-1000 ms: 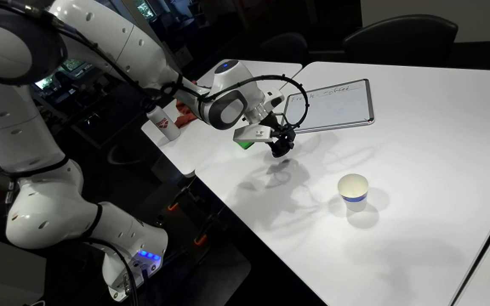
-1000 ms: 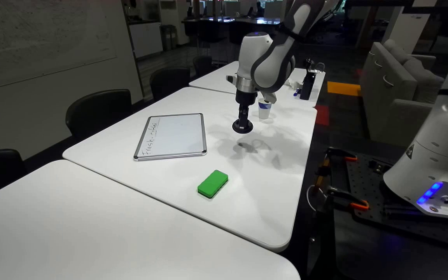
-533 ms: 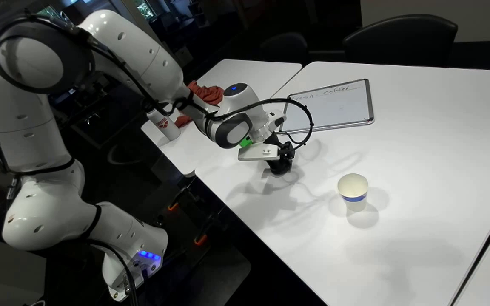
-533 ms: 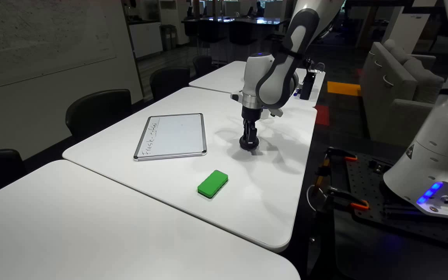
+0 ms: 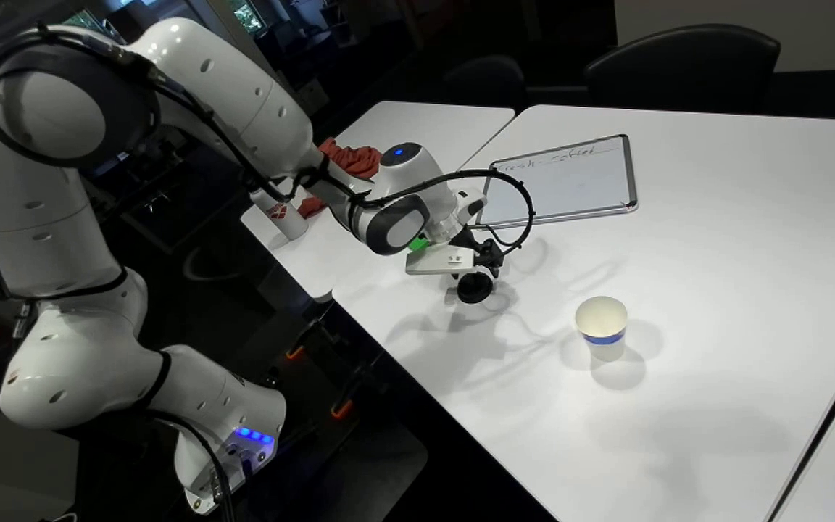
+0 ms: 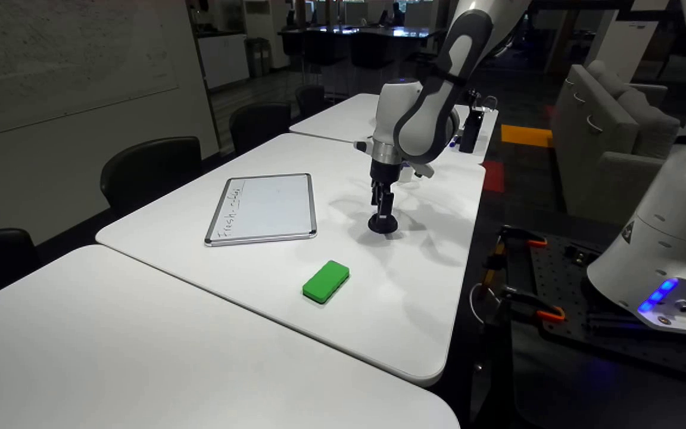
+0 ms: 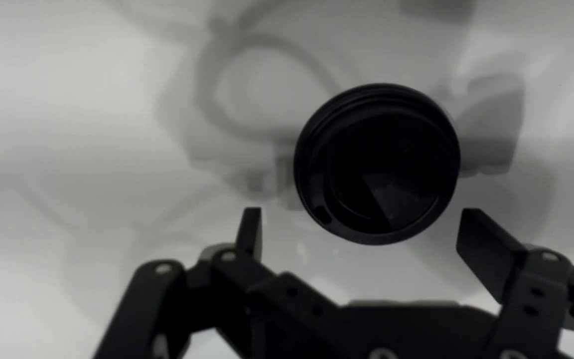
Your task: Remove the black lid from the white and blue coffee cup
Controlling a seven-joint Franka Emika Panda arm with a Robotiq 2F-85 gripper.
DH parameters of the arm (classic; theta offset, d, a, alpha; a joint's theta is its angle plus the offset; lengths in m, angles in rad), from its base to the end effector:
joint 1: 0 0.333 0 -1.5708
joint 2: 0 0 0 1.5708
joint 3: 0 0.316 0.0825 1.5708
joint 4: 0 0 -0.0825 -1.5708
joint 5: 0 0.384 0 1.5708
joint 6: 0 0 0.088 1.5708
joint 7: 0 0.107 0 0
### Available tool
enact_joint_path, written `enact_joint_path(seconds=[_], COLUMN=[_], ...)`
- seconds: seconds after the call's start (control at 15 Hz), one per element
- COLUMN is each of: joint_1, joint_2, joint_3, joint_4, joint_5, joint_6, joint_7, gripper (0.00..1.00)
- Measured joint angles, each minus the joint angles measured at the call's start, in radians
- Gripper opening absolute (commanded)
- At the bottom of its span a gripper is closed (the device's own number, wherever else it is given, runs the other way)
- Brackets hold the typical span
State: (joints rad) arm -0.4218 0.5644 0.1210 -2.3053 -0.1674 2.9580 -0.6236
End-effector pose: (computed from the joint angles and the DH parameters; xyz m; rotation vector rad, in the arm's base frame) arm 0.5000 -0.1385 0.1119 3.0338 0.7173 0.1528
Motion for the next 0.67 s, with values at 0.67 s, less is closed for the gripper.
enact_joint_path(seconds=[0.67], joint_1=[-0.464], joint_2=[-0.421], joint_3=[0.434], joint_4=[-0.172], joint_5=[0.521], joint_6=[-0.014], joint_7=[-0.218], gripper=[1.0])
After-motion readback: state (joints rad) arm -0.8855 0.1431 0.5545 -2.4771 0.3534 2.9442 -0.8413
